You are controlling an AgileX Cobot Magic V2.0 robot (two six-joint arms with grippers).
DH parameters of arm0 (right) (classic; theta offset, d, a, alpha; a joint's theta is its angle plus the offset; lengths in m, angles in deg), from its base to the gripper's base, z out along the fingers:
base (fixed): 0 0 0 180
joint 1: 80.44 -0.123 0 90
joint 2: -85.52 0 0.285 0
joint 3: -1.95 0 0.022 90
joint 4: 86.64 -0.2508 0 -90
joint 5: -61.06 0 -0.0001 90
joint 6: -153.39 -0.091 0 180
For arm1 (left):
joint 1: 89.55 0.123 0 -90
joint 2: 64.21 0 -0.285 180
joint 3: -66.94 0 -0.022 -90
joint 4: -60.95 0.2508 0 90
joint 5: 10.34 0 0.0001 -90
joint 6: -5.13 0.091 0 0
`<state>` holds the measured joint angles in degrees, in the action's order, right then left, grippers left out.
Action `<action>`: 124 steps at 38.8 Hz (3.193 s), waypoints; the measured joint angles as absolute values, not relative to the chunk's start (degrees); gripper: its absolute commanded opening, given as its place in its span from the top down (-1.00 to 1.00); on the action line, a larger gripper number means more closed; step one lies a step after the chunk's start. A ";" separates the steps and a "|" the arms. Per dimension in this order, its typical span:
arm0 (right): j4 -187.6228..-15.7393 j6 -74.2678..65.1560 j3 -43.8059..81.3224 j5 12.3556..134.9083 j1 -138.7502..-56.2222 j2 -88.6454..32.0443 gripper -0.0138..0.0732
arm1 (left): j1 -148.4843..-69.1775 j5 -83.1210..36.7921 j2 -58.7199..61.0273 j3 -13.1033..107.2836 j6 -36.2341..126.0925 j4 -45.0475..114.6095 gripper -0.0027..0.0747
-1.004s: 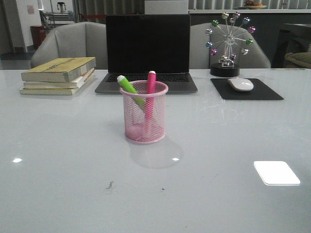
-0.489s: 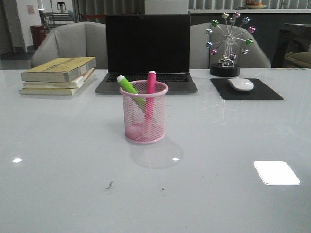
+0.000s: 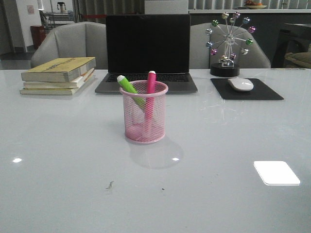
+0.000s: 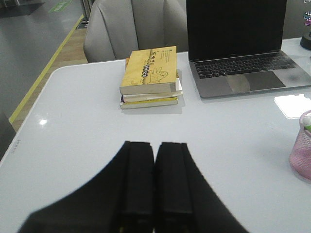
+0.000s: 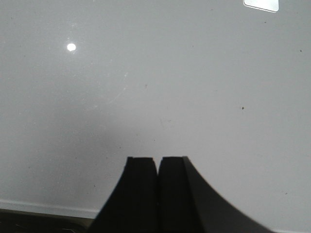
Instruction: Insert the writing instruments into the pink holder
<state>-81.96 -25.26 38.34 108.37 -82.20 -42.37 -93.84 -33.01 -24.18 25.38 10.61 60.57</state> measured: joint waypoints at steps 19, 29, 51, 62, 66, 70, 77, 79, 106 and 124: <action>-81.96 -25.48 39.11 109.61 -82.20 -44.02 0.62 | -93.84 -27.43 -24.18 22.36 10.61 60.57 0.69; -85.09 -25.50 44.36 96.69 -82.20 -55.39 0.62 | -93.84 -12.52 -24.97 20.51 10.61 60.57 0.69; -85.39 -25.50 69.88 66.89 -82.20 -83.27 0.62 | -93.84 -10.34 -48.15 3.14 10.61 60.57 0.69; -85.39 -25.60 77.28 65.17 -82.20 -87.21 0.62 | -93.84 -7.01 -56.14 -5.22 10.61 60.57 0.69; -85.39 -25.60 80.37 62.66 -82.20 -87.21 0.62 | -93.84 -3.23 -56.77 -8.58 10.61 60.57 0.69; -85.39 -25.60 80.90 61.06 -82.20 -87.21 0.62 | -93.84 -2.54 -56.77 -10.45 10.61 60.57 0.69; -85.39 -25.60 80.90 61.06 -82.20 -87.21 0.62 | -93.84 -2.90 -56.77 -10.51 10.61 60.57 0.69; -85.39 -25.60 80.90 61.06 -82.20 -87.21 0.62 | -93.84 -3.03 -56.77 -10.51 10.61 60.57 0.69; -85.39 -25.60 80.90 69.16 -82.20 -87.21 0.62 | -93.84 -11.50 -56.77 -10.51 10.61 59.14 0.69; -85.39 -25.60 80.90 69.18 -82.20 -87.21 0.62 | -93.84 -11.59 -56.77 -10.51 10.61 59.14 0.69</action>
<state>-85.39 -25.60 80.90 69.18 -82.20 -87.21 -93.84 -11.59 -56.77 -10.51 10.61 59.14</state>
